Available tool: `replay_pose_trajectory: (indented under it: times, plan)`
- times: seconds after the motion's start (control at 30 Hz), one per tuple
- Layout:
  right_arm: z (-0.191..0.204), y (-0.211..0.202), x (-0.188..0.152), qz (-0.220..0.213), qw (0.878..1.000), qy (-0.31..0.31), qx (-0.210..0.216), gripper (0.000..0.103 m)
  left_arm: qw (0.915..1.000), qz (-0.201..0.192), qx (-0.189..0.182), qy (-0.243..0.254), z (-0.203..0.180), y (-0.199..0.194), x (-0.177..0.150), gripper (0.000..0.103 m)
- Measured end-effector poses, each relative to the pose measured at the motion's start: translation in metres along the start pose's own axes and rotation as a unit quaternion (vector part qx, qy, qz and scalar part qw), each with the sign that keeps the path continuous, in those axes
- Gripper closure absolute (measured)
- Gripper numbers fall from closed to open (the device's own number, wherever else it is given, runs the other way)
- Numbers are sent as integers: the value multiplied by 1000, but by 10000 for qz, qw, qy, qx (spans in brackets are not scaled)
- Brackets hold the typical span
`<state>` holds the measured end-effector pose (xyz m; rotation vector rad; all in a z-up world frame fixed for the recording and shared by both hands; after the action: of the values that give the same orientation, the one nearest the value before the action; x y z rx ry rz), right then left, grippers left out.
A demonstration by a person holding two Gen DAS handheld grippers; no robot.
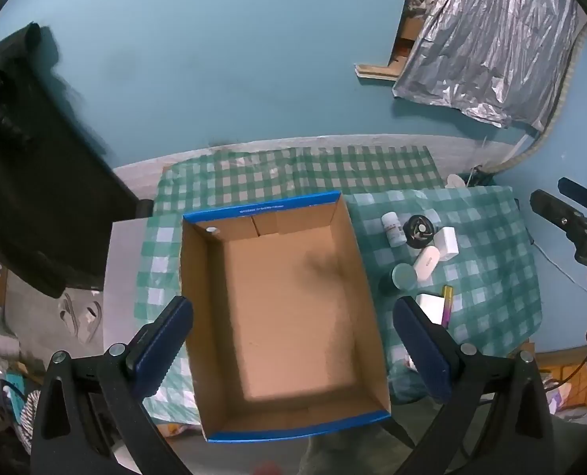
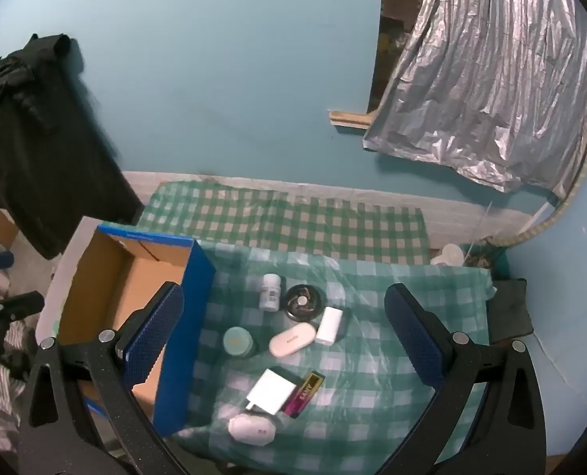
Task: Organize rigid objects
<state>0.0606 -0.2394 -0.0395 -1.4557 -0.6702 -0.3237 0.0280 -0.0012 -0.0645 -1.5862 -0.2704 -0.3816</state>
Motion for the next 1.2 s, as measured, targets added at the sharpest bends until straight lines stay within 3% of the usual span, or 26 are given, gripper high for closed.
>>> replay_pose_trajectory:
  times: [0.13, 0.3, 1.2]
  plan:
    - [0, -1, 1, -9, 10000, -13, -12, 2, 9998, -109, 169, 16, -7, -8, 0, 1]
    - [-1, -1, 1, -4, 10000, -27, -26, 2, 9998, -70, -122, -132, 4, 0, -1, 1]
    - [-1, 2, -2, 66, 10000, -47, -14, 2, 9999, -87, -47, -102, 3, -4, 2, 2]
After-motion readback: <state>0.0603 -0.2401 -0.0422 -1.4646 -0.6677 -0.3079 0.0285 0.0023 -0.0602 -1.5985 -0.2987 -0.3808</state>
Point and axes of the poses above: each gripper's, at about its wrist camera, not at the fingertips, and y roughly the way its jaws point, z to its left, x to its top, the point moved 7 cm from there along y, roughly the way its jaws point, and after that the axes turned 4 degrees about -x, right-handed, at the moved point
